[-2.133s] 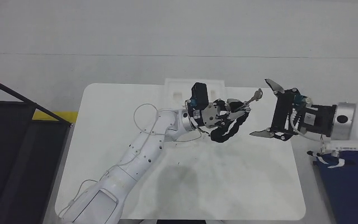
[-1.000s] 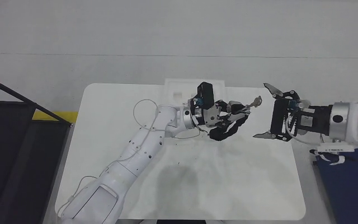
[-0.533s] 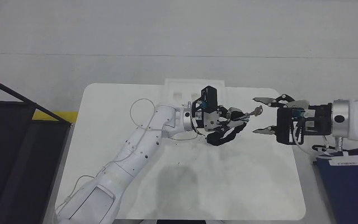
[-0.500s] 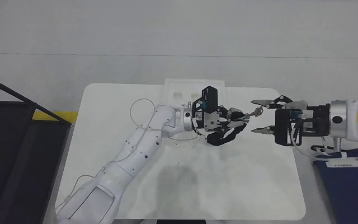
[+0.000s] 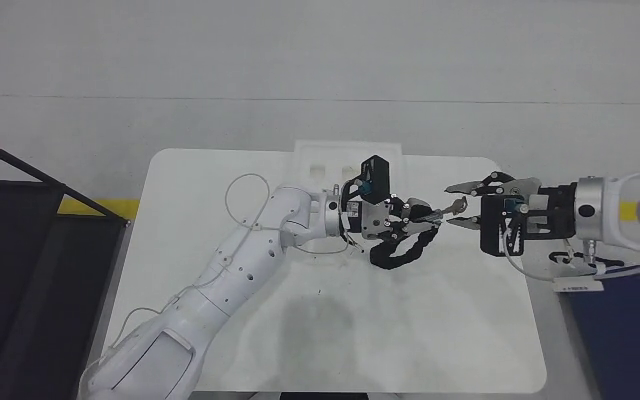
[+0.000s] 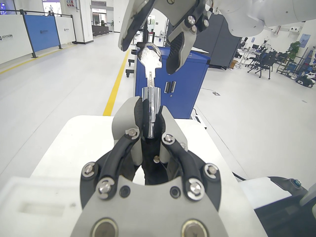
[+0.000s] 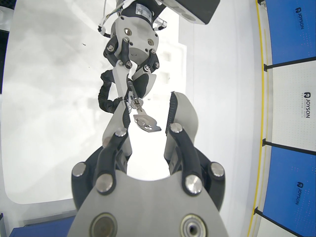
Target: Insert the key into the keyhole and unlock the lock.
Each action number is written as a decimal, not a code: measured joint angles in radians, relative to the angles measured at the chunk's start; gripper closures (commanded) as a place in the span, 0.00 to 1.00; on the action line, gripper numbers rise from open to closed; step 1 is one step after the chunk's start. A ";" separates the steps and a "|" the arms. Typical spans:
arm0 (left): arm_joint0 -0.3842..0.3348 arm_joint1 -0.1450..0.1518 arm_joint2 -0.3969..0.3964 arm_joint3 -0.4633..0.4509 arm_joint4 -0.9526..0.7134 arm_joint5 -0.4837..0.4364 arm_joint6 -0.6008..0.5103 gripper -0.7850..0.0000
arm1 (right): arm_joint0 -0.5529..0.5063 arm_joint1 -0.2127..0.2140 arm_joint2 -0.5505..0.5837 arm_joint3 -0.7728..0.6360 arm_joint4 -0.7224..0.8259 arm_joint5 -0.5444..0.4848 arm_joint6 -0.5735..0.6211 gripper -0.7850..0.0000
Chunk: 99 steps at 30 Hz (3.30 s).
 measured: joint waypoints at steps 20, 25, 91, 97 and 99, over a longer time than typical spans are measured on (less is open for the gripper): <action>-0.026 0.040 0.044 -0.010 -0.077 0.000 -0.033 1.00 | 0.058 0.020 -0.128 0.054 0.041 0.000 -0.108 1.00; -0.030 0.047 0.068 -0.012 -0.105 0.000 -0.054 1.00 | 0.069 0.027 -0.163 0.086 0.234 0.001 0.002 1.00; 0.055 0.181 -0.173 -0.215 0.118 -0.001 -0.161 0.00 | -0.234 0.052 0.076 0.038 0.778 0.361 -0.067 0.00; 0.038 0.239 -0.229 -0.316 0.058 0.000 -0.197 0.00 | -0.173 0.009 0.033 0.091 0.664 0.307 -0.137 0.00; 0.029 0.258 -0.237 -0.342 0.024 0.000 -0.211 0.00 | -0.155 -0.003 0.018 0.112 0.616 0.291 -0.148 0.00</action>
